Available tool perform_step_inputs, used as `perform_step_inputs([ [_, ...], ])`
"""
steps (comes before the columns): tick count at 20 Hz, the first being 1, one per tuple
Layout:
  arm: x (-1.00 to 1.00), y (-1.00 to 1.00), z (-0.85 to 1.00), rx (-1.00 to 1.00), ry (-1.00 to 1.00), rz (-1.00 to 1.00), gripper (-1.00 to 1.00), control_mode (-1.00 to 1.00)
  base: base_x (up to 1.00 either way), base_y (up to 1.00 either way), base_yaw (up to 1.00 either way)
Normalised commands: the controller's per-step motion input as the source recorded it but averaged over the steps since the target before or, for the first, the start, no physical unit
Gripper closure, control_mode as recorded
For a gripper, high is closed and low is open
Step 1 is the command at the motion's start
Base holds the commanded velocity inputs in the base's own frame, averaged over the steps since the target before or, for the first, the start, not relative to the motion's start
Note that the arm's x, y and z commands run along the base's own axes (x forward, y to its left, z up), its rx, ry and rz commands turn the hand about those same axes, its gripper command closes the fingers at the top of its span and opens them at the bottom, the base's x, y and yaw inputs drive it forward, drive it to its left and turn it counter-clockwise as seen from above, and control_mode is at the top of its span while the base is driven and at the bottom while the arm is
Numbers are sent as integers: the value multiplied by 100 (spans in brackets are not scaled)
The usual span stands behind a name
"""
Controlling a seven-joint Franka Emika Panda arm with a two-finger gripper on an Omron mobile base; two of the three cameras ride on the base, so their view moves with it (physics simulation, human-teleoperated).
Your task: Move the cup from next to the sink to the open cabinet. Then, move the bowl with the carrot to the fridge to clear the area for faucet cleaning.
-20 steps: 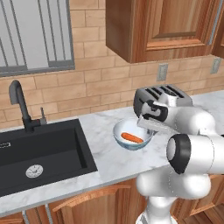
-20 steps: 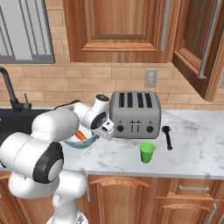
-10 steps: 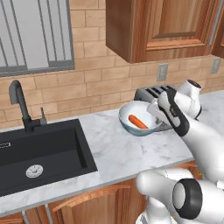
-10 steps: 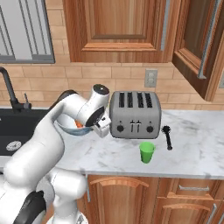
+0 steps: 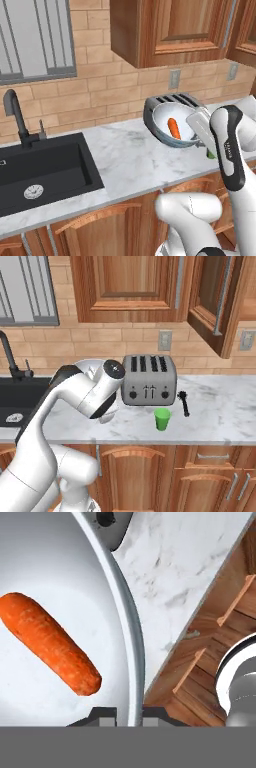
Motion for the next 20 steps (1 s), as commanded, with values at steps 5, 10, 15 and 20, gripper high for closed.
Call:
perform_step_inputs([
  [5,0,0,0,0,0,0,100,100,-100,-55,-38],
  [10,0,0,0,0,0,0,100,100,-53,-86,-34],
  [15,0,0,0,0,0,0,100,100,17,-100,-14],
  [20,0,0,0,0,0,0,100,100,91,-88,6],
])
